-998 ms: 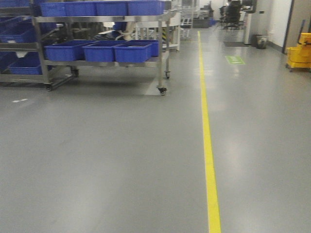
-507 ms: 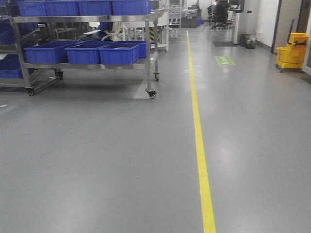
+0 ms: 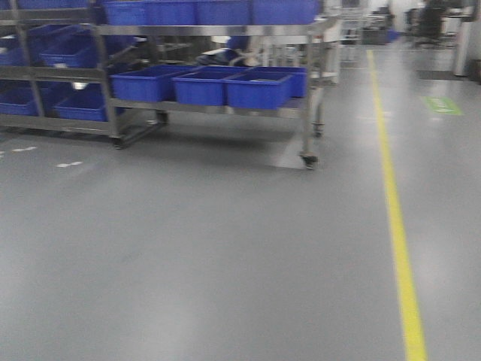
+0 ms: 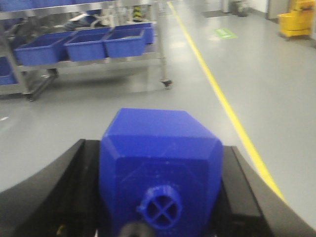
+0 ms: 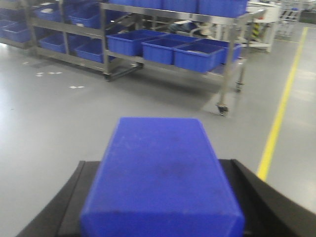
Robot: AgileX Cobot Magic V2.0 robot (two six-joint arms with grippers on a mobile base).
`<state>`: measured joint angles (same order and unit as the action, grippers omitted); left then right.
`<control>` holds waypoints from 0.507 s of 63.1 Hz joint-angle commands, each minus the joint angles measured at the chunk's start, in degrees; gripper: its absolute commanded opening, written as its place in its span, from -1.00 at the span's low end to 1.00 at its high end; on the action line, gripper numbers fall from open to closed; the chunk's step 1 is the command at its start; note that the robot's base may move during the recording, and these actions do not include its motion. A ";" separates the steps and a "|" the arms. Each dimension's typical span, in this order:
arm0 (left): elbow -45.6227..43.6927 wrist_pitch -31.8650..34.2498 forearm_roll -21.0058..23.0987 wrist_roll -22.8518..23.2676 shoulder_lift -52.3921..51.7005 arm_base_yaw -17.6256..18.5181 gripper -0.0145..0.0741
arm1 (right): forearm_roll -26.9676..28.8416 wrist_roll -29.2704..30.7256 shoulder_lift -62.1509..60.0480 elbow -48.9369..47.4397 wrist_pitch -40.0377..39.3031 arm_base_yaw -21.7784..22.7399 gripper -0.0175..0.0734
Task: Pick and sort blue part to right shelf
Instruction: 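Drive the base away from the table holding both blue parts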
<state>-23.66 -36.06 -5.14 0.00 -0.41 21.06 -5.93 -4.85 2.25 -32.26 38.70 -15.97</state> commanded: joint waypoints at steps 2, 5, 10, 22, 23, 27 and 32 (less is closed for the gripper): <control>-1.64 5.31 0.01 0.33 -0.24 0.31 0.01 | -0.73 0.60 1.03 -1.53 -5.63 0.04 -0.03; -1.64 5.31 0.01 0.33 -0.24 0.31 0.01 | -0.73 0.60 1.03 -1.53 -5.63 0.04 -0.03; -1.64 5.31 0.01 0.33 -0.24 0.31 0.01 | -0.73 0.60 1.03 -1.53 -5.63 0.04 -0.03; -1.64 5.31 0.01 0.33 -0.24 0.31 0.01 | -0.73 0.60 1.03 -1.53 -5.63 0.04 -0.03; -1.64 5.31 0.01 0.33 -0.24 0.31 0.01 | -0.73 0.60 1.03 -1.53 -5.63 0.04 -0.03; -1.64 5.31 0.01 0.33 -0.24 0.31 0.01 | -0.73 0.60 1.03 -1.53 -5.63 0.04 -0.03; -1.64 5.31 0.01 0.33 -0.24 0.31 0.01 | -0.73 0.60 1.03 -1.53 -5.63 0.04 -0.03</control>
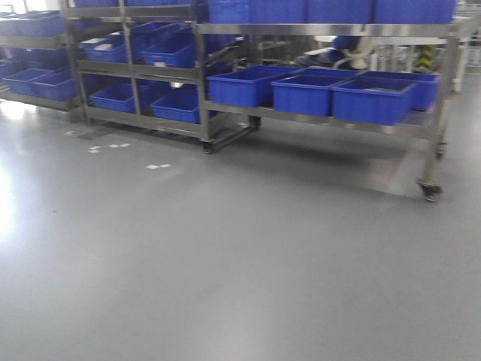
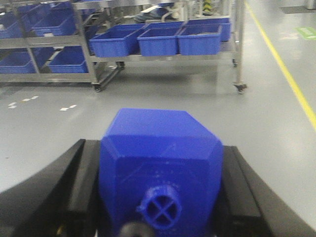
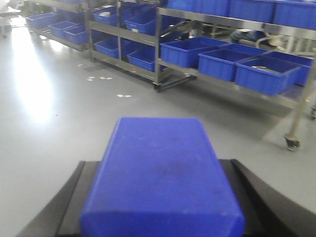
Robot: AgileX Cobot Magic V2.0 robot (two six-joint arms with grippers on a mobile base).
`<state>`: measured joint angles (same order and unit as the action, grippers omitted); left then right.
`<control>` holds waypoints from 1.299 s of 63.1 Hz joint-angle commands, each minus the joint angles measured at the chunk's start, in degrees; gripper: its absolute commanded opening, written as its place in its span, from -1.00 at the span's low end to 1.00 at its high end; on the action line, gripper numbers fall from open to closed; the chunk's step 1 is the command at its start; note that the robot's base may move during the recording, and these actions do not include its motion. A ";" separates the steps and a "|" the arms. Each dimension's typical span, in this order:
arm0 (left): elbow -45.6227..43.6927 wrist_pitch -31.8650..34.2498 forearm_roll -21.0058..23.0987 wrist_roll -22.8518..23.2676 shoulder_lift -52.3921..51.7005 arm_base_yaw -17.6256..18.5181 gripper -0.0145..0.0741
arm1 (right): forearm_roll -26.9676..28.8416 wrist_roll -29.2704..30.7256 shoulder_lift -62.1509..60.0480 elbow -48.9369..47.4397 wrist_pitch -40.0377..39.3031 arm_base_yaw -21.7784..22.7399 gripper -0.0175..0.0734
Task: Pick and sort blue part to right shelf
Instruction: 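Drive the base away from the table holding both blue parts, then drive the base up to the shelf of blue bins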
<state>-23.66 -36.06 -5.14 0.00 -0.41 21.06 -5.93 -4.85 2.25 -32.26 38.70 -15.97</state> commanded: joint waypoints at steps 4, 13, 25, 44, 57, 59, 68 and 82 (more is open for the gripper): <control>-1.64 5.31 0.01 0.33 -0.24 0.31 0.01 | -0.73 0.60 1.03 -1.53 -5.63 0.04 -0.03; -1.64 5.31 0.01 0.33 -0.24 0.31 0.01 | -0.73 0.60 1.03 -1.53 -5.63 0.04 -0.03; -1.64 5.31 0.01 0.33 -0.24 0.31 0.01 | -0.73 0.60 1.03 -1.53 -5.63 0.04 -0.03; -1.64 5.31 0.01 0.33 -0.24 0.31 0.01 | -0.73 0.60 1.03 -1.53 -5.63 0.04 -0.03; -1.64 5.31 0.01 0.33 -0.24 0.31 0.01 | -0.73 0.60 1.03 -1.53 -5.63 0.04 -0.03; -1.64 5.31 0.01 0.33 -0.24 0.31 0.01 | -0.73 0.60 1.03 -1.53 -5.63 0.04 -0.03; -1.64 5.31 0.01 0.33 -0.24 0.31 0.01 | -0.73 0.60 1.03 -1.53 -5.63 0.04 -0.03; -1.64 5.31 0.01 0.33 -0.24 0.31 0.01 | -0.73 0.60 1.03 -1.53 -5.63 0.04 -0.03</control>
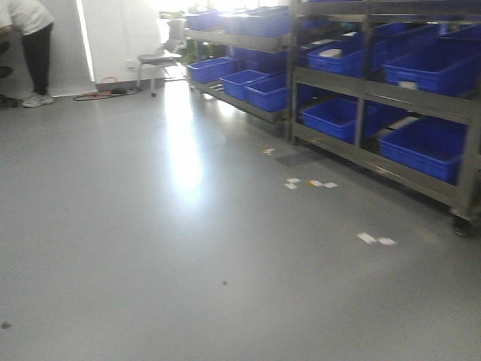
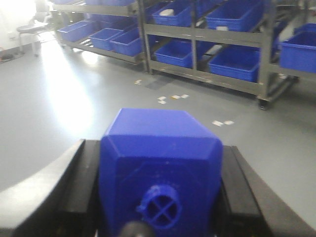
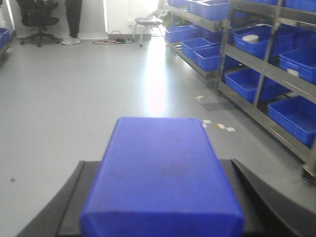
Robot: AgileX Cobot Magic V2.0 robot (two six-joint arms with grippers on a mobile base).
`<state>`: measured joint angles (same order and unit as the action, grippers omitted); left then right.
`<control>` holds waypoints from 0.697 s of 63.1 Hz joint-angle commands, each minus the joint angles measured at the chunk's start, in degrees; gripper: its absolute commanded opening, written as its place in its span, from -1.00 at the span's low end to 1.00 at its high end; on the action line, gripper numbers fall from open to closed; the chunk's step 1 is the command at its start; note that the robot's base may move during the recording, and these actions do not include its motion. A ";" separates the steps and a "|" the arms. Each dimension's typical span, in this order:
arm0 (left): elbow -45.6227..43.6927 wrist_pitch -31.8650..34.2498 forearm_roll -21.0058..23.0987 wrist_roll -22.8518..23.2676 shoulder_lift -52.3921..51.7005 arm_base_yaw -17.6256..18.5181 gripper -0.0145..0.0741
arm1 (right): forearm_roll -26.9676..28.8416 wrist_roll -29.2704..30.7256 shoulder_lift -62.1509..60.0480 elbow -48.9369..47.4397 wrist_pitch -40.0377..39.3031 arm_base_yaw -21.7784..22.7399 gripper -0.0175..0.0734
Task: Pick and sort blue part to right shelf
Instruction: 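Drive the base up to the shelf of blue bins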
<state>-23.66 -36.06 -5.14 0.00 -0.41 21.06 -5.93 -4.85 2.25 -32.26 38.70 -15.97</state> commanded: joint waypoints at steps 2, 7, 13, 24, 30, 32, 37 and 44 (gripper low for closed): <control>-1.64 5.31 0.01 0.33 -0.24 0.31 0.01 | -0.73 0.60 1.03 -1.53 -5.63 0.04 -0.03; -1.64 5.31 0.01 0.33 -0.24 0.31 0.01 | -0.73 0.60 1.03 -1.53 -5.63 0.04 -0.03; -1.64 5.31 0.01 0.33 -0.24 0.31 0.01 | -0.73 0.60 1.03 -1.53 -5.63 0.04 -0.03; -1.64 5.31 0.01 0.33 -0.24 0.31 0.01 | -0.73 0.60 1.03 -1.53 -5.63 0.04 -0.03; -1.64 5.31 0.01 0.33 -0.24 0.31 0.01 | -0.73 0.60 1.03 -1.53 -5.63 0.04 -0.03; -1.64 5.31 0.01 0.33 -0.24 0.31 0.01 | -0.73 0.60 1.03 -1.53 -5.63 0.04 -0.03; -1.64 5.31 0.01 0.33 -0.24 0.31 0.01 | -0.73 0.60 1.03 -1.53 -5.63 0.04 -0.03; -1.64 5.31 0.01 0.33 -0.24 0.31 0.01 | -0.73 0.60 1.03 -1.53 -5.63 0.04 -0.03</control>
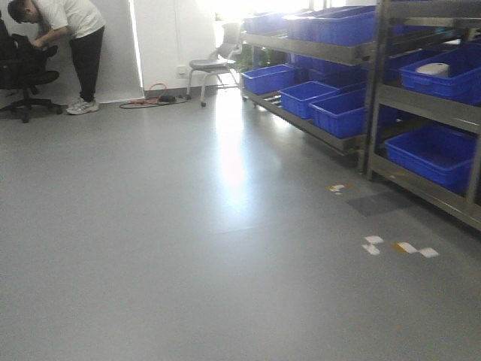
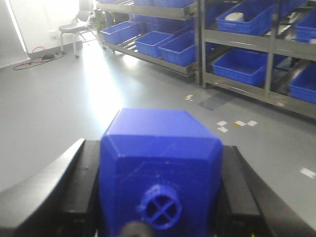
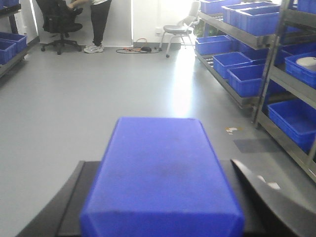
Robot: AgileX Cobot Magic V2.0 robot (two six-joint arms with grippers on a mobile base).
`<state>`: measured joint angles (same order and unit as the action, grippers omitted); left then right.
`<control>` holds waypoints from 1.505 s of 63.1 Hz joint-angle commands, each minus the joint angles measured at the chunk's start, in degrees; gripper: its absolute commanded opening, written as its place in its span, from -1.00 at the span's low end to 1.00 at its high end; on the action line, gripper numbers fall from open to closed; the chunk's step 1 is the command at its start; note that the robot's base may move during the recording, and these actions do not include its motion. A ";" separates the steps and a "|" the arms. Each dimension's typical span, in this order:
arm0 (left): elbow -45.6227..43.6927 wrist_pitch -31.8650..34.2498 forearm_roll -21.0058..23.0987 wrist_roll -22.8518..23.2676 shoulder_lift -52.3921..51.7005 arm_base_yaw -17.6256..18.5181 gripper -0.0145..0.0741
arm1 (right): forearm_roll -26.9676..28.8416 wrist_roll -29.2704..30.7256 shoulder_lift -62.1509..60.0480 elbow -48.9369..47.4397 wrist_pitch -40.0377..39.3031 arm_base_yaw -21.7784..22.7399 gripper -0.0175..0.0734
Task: Pick and sort blue part to right shelf
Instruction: 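Drive the base up to the shelf of blue bins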
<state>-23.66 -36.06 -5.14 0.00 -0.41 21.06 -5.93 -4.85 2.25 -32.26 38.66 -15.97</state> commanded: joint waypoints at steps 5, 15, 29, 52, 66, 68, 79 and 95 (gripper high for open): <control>-1.64 5.31 0.01 0.33 -0.24 0.31 0.01 | -0.73 0.60 1.03 -1.53 -5.59 0.04 -0.03; -1.64 5.31 0.01 0.33 -0.24 0.31 0.01 | -0.73 0.60 1.03 -1.53 -5.59 0.04 -0.03; -1.64 5.31 0.01 0.33 -0.24 0.31 0.01 | -0.73 0.60 1.03 -1.53 -5.59 0.04 -0.03; -1.64 5.31 0.01 0.33 -0.24 0.31 0.01 | -0.73 0.60 1.03 -1.53 -5.59 0.04 -0.03; -1.64 5.31 0.01 0.33 -0.24 0.31 0.01 | -0.73 0.60 1.03 -1.53 -5.59 0.04 -0.03; -1.64 5.31 0.01 0.33 -0.24 0.31 0.01 | -0.73 0.60 1.03 -1.53 -5.59 0.04 -0.03; -1.64 5.31 0.01 0.33 -0.24 0.31 0.01 | -0.73 0.60 1.03 -1.53 -5.59 0.04 -0.03; -1.64 5.31 0.01 0.33 -0.24 0.31 0.01 | -0.73 0.60 1.03 -1.53 -5.59 0.04 -0.03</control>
<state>-23.66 -36.06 -5.14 0.00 -0.41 21.06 -6.06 -4.85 2.25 -32.26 38.66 -15.97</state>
